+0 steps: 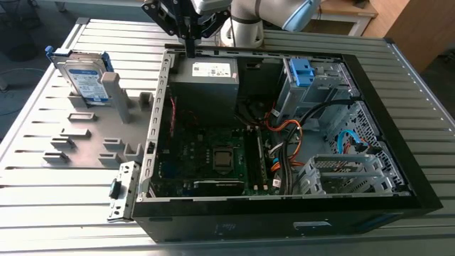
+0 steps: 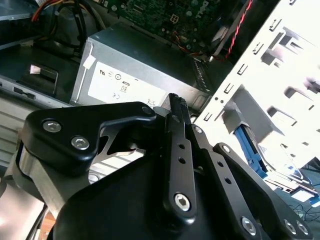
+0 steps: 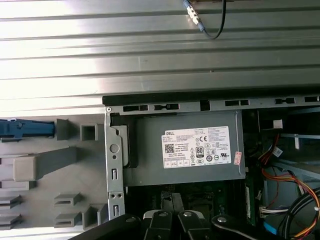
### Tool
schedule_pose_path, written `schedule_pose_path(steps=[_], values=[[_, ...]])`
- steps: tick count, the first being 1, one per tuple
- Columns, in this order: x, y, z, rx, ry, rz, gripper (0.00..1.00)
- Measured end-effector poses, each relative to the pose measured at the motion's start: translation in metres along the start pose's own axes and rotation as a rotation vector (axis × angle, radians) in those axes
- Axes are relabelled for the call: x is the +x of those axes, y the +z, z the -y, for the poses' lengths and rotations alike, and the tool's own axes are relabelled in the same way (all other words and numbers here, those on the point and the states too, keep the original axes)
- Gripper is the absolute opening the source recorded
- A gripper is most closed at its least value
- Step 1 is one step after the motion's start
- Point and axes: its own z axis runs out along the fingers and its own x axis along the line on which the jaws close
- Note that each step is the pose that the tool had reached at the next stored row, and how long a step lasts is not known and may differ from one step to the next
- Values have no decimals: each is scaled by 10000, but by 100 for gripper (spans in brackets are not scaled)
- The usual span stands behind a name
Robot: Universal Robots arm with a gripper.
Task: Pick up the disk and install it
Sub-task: 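Reach for the disk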
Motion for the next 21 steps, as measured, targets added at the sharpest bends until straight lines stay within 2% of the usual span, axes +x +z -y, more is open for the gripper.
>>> schedule_pose_path(steps=[21], values=[[247, -8, 19, 1, -1, 2, 11]])
